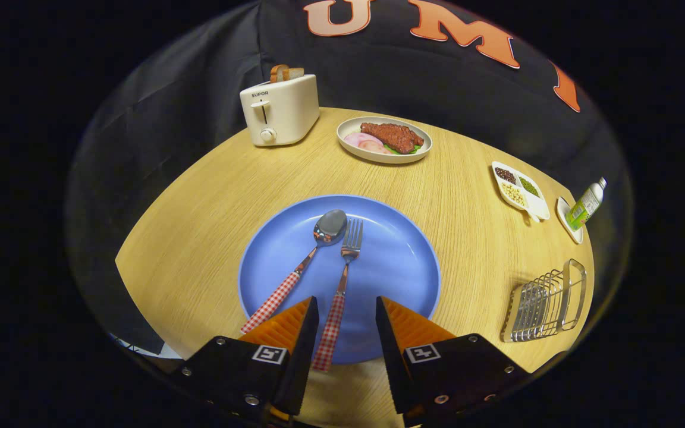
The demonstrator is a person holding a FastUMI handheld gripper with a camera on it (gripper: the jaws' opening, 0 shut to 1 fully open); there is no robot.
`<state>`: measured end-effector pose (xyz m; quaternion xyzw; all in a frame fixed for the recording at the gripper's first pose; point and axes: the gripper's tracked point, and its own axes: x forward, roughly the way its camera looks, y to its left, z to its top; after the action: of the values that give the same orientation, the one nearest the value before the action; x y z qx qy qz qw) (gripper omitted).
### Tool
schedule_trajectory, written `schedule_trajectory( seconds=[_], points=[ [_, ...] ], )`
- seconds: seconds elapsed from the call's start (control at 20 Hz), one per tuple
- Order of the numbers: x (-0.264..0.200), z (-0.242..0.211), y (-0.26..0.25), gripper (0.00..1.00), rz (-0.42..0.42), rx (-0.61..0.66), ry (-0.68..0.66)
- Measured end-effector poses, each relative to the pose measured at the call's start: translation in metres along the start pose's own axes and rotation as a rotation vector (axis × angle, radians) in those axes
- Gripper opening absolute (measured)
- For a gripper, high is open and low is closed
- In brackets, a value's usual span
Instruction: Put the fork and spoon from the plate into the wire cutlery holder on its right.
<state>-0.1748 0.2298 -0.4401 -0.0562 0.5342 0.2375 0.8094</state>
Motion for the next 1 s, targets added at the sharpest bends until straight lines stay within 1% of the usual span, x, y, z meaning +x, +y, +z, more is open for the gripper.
schedule_trajectory(
  seconds=[0.05,0.15,0.2,0.25,0.35,0.4,0.45,0.55,0.75,0.85,1.0],
  points=[
    [0.002,-0.004,0.004,0.5,0.012,0.0,0.015],
    [0.007,-0.008,0.007,0.39,0.018,-0.006,0.026],
    [0.009,-0.01,0.007,0.36,0.012,-0.008,0.035],
    [0.012,-0.012,0.007,0.3,0.01,-0.005,0.042],
    [0.013,-0.01,0.001,0.22,-0.008,0.011,0.038],
    [0.014,-0.009,-0.003,0.2,-0.021,0.024,0.034],
    [0.014,-0.009,-0.008,0.13,-0.036,0.04,0.033],
    [0.014,-0.009,-0.013,0.09,-0.047,0.068,0.041],
    [0.003,-0.009,-0.02,0.08,-0.057,0.101,0.043],
    [-0.009,-0.004,-0.022,0.08,-0.066,0.106,0.029],
    [-0.031,0.009,-0.034,0.08,-0.105,0.13,-0.009]
  ],
)
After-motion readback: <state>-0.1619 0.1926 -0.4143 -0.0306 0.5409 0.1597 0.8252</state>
